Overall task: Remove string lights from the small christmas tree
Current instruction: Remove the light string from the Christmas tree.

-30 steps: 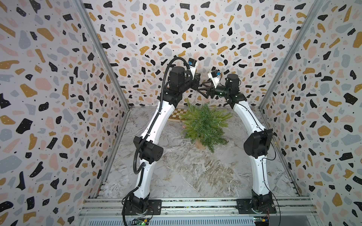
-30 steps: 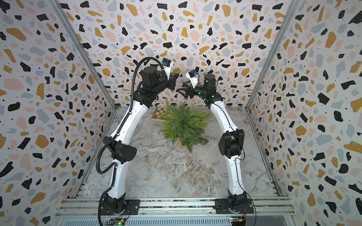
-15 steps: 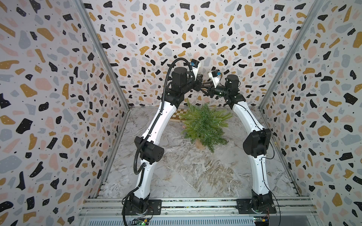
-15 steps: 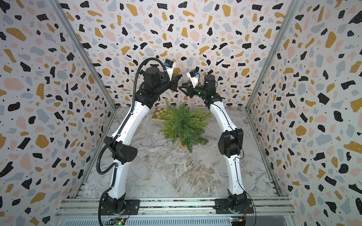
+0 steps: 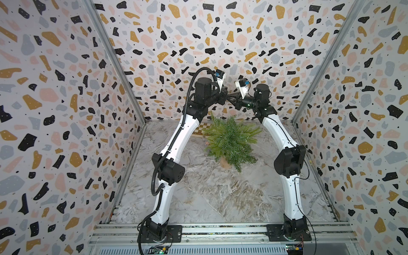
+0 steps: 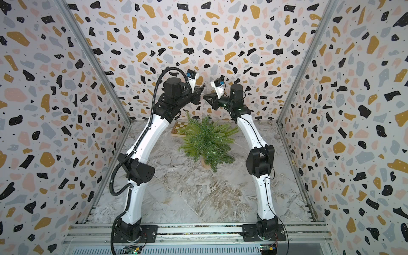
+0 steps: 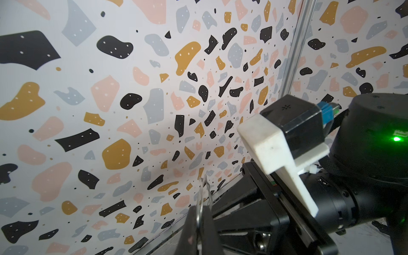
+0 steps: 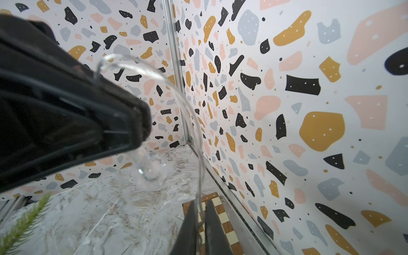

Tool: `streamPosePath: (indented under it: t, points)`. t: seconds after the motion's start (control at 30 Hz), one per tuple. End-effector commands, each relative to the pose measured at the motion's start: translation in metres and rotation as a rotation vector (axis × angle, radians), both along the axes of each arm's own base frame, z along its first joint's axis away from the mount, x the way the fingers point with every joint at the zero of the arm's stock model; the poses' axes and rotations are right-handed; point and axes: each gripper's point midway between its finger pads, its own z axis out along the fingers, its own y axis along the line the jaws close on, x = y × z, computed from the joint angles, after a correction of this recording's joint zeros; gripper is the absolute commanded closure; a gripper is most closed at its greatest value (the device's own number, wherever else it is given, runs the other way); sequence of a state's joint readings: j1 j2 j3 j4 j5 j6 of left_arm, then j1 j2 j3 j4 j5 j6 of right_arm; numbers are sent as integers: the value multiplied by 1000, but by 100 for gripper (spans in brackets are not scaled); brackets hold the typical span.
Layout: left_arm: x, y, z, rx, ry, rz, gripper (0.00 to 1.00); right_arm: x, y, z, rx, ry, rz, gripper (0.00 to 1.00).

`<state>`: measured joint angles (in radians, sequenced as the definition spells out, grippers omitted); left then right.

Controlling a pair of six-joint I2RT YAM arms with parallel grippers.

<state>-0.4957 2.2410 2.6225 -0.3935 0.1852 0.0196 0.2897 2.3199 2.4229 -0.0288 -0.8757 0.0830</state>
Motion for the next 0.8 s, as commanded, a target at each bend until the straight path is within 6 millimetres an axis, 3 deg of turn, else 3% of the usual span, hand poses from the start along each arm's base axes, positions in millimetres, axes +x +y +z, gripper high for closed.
streamPosePath:
  t: [0.0, 0.23, 0.3, 0.4, 0.47, 0.77]
  points:
    - [-2, 2, 10, 5, -37, 15, 100, -9, -5, 32, 24, -75, 5, 100]
    - [-2, 3, 6, 13, -26, 18, 100, -11, -8, 36, 26, -79, 6, 100]
    - [-2, 3, 5, 16, -21, 19, 91, -11, -9, 38, 27, -81, 4, 100]
    - [-3, 4, 0, 24, -5, 24, 58, -11, -9, 39, 30, -77, 1, 100]
    - [-5, 7, -1, 31, 6, 29, 45, -9, -10, 37, 31, -71, -6, 100]
    - [-35, 17, 11, 40, 27, 1, 30, 2, -18, 41, 49, -57, -65, 100]
